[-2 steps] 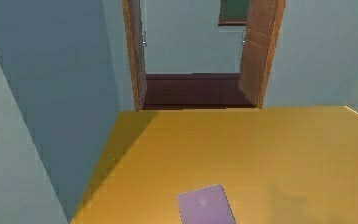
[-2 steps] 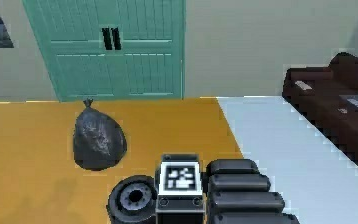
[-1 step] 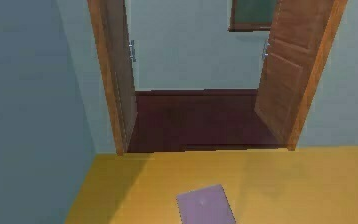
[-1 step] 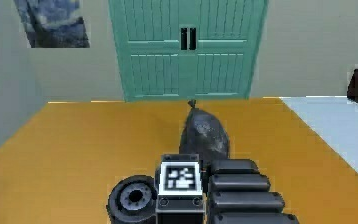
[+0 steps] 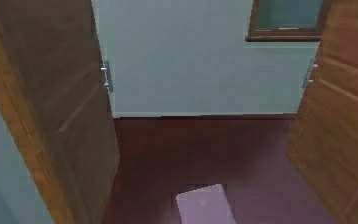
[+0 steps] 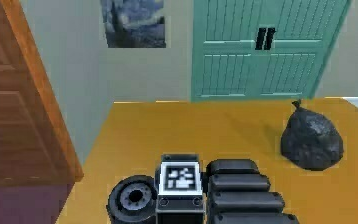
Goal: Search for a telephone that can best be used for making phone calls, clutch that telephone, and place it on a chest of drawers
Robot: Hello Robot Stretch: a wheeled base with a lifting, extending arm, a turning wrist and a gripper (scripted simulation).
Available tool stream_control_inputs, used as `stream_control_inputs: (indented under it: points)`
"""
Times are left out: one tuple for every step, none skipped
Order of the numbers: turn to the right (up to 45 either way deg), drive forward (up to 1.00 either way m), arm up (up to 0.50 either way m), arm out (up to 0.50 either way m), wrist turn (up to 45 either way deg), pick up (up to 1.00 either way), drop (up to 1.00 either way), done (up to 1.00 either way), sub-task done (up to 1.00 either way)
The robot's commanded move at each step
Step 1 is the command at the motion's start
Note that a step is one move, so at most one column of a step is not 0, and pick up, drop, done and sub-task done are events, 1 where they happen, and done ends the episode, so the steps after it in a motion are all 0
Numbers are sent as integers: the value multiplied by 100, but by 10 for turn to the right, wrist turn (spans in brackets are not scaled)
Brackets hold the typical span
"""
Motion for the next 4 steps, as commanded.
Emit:
stream_control_inputs:
  points:
    - [0, 100, 0, 0, 0, 0, 0, 0, 0]
    - [0, 95, 0, 0, 0, 0, 0, 0, 0]
    - [-450, 0, 0, 0, 0, 0, 0, 0, 0]
    - [-450, 0, 0, 0, 0, 0, 0, 0, 0]
